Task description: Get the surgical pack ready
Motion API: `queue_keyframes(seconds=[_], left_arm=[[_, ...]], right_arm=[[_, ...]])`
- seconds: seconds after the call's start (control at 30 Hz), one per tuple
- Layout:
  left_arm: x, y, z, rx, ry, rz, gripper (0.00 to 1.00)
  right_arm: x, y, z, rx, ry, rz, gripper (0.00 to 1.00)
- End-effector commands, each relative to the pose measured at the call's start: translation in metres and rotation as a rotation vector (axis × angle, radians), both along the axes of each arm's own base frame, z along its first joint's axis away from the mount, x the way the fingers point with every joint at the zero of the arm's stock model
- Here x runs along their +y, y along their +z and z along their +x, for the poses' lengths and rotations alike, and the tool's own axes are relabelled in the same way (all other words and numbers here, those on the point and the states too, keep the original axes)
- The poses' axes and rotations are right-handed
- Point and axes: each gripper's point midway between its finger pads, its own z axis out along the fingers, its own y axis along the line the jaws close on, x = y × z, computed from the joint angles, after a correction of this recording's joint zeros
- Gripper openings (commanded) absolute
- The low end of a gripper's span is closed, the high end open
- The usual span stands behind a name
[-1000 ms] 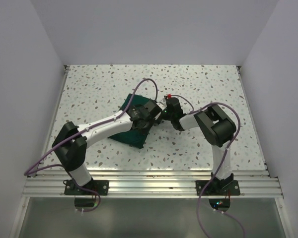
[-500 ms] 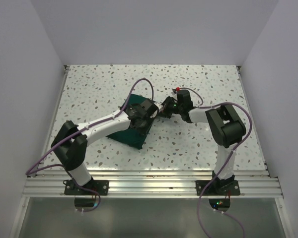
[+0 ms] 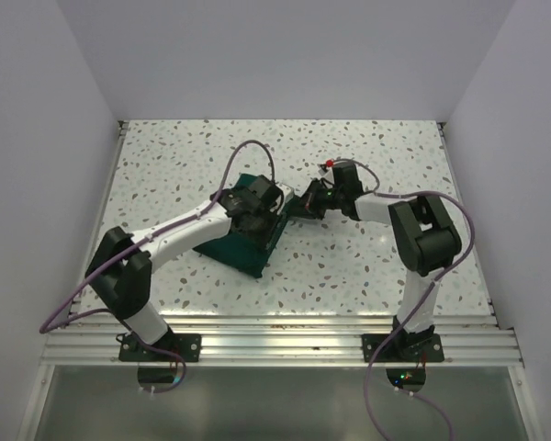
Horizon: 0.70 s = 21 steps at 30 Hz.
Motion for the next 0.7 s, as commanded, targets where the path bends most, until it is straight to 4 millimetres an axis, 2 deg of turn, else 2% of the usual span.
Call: queue_keyframes(seconds=[0.0, 0.03, 0.07, 0.1, 0.13, 0.2, 0.23, 0.3, 0.33, 0.43, 0.57, 0.6, 0.67], left_arm=[[-0.004, 0.049, 0.013, -0.038, 0.048, -0.182, 0.43], [-0.006, 0.055, 0.016, -0.049, 0.048, -0.217, 0.4], [-0.009, 0.058, 0.017, -0.04, 0.04, -0.255, 0.37], [-0.012, 0.06, 0.018, -0.04, 0.034, -0.277, 0.34], [-0.016, 0.061, 0.022, -0.047, 0.028, -0.306, 0.29], [-0.025, 0.06, 0.019, -0.016, 0.005, -0.352, 0.23], [-0.028, 0.052, 0.02, -0.004, 0.002, -0.361, 0.19], [-0.037, 0.045, 0.012, 0.038, -0.013, -0.406, 0.16], [-0.038, 0.033, 0.009, 0.054, -0.015, -0.42, 0.15], [-0.041, 0.011, -0.005, 0.122, -0.01, -0.455, 0.12], [-0.04, -0.008, -0.019, 0.172, -0.004, -0.483, 0.1], [-0.039, -0.011, -0.022, 0.176, 0.001, -0.485, 0.1], [-0.033, -0.025, -0.028, 0.195, 0.008, -0.472, 0.09]], right_arm=[[-0.022, 0.014, -0.041, -0.018, 0.121, -0.118, 0.0], [-0.025, 0.027, -0.043, -0.055, 0.132, -0.125, 0.0], [-0.029, 0.027, -0.05, -0.057, 0.16, -0.154, 0.0], [-0.031, 0.033, -0.051, -0.075, 0.17, -0.161, 0.0], [-0.032, 0.048, -0.05, -0.111, 0.173, -0.154, 0.0], [-0.032, 0.058, -0.051, -0.121, 0.174, -0.146, 0.01], [-0.031, 0.07, -0.047, -0.147, 0.178, -0.141, 0.01], [-0.026, 0.082, -0.045, -0.173, 0.191, -0.114, 0.01], [-0.023, 0.089, -0.042, -0.186, 0.195, -0.091, 0.01], [-0.005, 0.096, -0.036, -0.156, 0.254, 0.025, 0.01], [0.014, 0.1, -0.029, -0.131, 0.318, 0.172, 0.05], [0.016, 0.087, -0.031, -0.09, 0.338, 0.188, 0.06], [0.02, 0.077, -0.031, -0.086, 0.357, 0.212, 0.09]])
